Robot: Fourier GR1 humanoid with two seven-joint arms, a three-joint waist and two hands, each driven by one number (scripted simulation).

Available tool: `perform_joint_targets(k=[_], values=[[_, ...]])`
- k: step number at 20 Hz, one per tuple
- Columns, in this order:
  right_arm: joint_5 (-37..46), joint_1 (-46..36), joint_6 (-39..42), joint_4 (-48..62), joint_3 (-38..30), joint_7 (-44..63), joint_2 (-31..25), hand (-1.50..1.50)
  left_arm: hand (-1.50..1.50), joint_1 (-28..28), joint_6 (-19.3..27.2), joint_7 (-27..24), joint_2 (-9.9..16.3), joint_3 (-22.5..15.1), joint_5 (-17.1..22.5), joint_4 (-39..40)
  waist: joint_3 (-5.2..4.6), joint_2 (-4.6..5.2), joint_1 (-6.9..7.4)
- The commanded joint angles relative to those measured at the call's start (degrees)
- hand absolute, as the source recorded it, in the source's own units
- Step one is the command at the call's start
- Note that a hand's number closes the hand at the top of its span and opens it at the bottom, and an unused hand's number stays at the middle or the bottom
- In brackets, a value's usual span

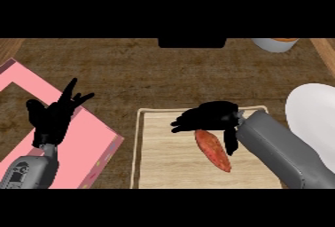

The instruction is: Pick the sweet potato from the tray and place it in the plate

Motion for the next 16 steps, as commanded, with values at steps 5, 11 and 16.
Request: perform_joint_targets(k=[5,11,16], values=[[4.5,2.4,2.6,-4.7,5.8,-5.6,0.4,1.5,0.0,1.8,1.1,2.8,-1.2,-0.8,-1.3,-3.7,0.08,0.04,-0.2],[2.9,5.4,0.2,-3.6,4.4,-7.1,0.1,1.5,0.0,2.7,1.2,-0.2,-3.4,-1.9,-2.7,-2.5,0.08,0.14,-0.18],[2.0,7.6,-6.0,-4.7,-0.9,-9.4,-2.7,1.5,0.0,1.0,-0.1,1.1,-0.9,1.3,-1.8,-2.0,0.1,0.16,-0.19]])
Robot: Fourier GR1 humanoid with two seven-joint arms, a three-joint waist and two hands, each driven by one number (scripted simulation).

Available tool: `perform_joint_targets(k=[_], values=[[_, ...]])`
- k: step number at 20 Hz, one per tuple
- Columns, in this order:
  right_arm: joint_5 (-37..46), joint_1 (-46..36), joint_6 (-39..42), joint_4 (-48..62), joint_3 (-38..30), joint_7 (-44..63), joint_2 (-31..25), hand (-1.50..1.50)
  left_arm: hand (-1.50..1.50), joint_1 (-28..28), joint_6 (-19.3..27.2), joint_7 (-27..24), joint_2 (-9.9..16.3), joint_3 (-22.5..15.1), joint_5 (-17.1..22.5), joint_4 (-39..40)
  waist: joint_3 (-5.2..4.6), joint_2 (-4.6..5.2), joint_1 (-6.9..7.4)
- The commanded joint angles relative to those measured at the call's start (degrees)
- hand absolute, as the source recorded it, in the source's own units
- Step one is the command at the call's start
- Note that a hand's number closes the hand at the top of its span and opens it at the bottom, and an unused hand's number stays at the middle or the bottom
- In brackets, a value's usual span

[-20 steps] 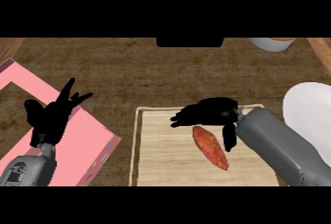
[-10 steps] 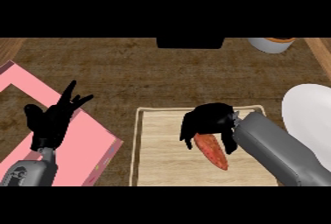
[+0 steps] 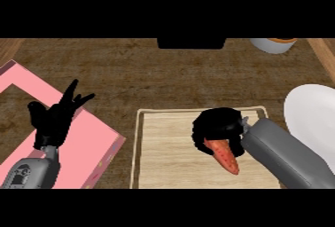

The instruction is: Pick the sweet potato from the tray and place it in the plate

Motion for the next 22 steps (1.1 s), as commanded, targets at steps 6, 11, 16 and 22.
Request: perform_joint_targets(k=[6,11,16,22], values=[[-5.0,6.5,-11.7,9.7,-22.2,29.7,0.5,1.5,0.0,2.0,1.2,0.1,0.5,2.5,0.7,0.1,0.52,0.09,-5.44],[-3.2,4.4,-28.8,7.2,-32.6,49.1,3.5,1.5,0.0,4.0,1.6,0.5,0.4,2.3,0.4,-0.4,0.41,-1.38,-5.52],[8.2,0.2,-43.6,2.1,-35.6,66.1,2.3,1.5,0.0,2.6,1.0,0.5,0.5,2.2,0.5,-0.4,0.21,-0.94,-4.23],[17.5,6.3,-49.4,-9.6,-36.8,86.0,5.6,1.5,0.0,2.5,0.9,0.0,-0.5,1.0,-0.4,-0.6,0.38,-0.53,-3.42]])
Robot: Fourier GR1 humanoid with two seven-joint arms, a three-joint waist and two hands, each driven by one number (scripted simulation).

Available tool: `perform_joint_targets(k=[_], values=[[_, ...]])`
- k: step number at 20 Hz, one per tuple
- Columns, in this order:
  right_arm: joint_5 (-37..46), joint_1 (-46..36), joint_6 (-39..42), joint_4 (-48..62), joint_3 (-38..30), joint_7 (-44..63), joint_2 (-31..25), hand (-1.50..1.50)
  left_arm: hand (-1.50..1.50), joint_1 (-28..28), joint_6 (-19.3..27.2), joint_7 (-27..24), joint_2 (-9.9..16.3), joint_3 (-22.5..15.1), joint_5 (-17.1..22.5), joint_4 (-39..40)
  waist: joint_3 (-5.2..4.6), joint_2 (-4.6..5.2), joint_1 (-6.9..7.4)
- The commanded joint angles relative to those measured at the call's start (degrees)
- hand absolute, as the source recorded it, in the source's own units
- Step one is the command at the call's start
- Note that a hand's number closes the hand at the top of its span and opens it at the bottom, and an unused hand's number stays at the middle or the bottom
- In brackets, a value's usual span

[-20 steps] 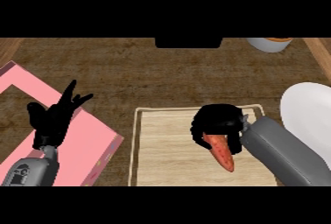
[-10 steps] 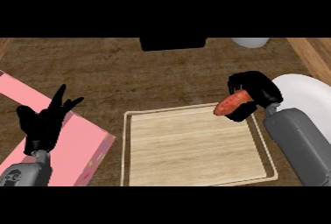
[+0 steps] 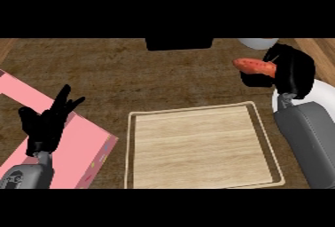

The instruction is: Pick the sweet potato from the tray and place it in the plate

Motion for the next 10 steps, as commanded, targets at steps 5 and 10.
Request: perform_joint_targets(k=[5,10], values=[[6.9,7.2,-3.2,-12.4,-6.6,17.0,0.0,1.5,0.0,-1.5,-0.5,1.7,-0.9,-1.7,-1.7,-1.2,0.14,1.14,2.92],[4.5,16.6,0.0,-21.3,-12.2,15.9,-5.2,1.5,0.0,-0.7,-3.6,-0.5,-0.1,0.8,0.2,0.1,0.14,1.2,3.09]])
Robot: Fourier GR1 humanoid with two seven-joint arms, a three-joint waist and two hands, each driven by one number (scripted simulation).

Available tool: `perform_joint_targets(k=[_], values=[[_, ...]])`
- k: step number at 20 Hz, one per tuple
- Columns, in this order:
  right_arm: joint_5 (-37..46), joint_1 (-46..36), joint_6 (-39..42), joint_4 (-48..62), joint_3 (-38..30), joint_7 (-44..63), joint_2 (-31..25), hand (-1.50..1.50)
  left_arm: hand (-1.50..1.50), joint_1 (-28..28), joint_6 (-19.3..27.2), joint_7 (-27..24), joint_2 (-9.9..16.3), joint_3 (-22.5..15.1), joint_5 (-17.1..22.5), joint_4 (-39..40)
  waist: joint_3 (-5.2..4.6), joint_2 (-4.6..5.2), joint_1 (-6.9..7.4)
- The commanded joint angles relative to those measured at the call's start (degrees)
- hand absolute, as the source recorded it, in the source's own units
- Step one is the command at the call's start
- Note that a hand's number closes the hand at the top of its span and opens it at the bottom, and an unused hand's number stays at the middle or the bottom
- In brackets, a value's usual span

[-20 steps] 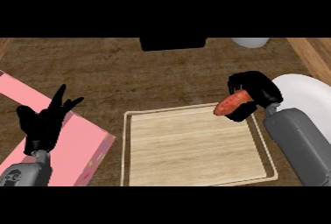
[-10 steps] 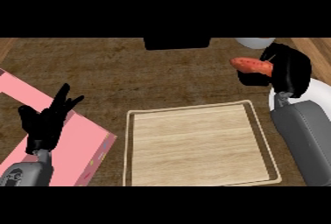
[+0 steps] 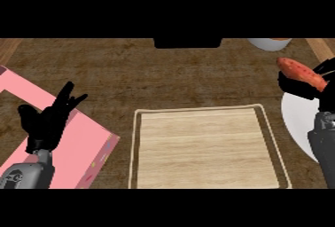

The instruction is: Pick the sweet potato from the tray and place it in the plate

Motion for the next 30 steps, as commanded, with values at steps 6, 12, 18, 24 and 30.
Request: perform_joint_targets(k=[6,12,18,24,30], values=[[-9.3,12.4,-2.5,2.0,-11.0,-11.8,-4.7,1.5,0.0,-0.8,-0.2,0.1,-1.4,0.8,-1.7,1.3,0.01,0.31,0.78],[-17.1,15.7,3.4,9.2,-13.2,-20.1,-5.8,1.5,0.0,-1.8,-2.3,-4.3,-0.9,1.9,-2.0,6.2,0.0,0.37,0.61],[-27.7,11.6,10.1,17.9,-17.8,-30.3,-7.6,-1.5,0.0,-0.9,-2.3,0.9,-0.6,2.5,-1.2,-0.7,0.01,0.34,1.23],[-29.8,9.0,2.3,17.9,-21.6,-43.9,-8.0,-1.5,0.0,-1.3,-3.0,-0.1,-1.5,2.6,-1.2,1.6,0.03,0.32,1.25],[-40.2,10.7,4.1,1.5,-23.1,-46.1,-1.8,-1.5,0.0,-2.1,-0.6,1.9,-3.0,1.8,-2.7,1.1,-0.04,0.0,0.26]])
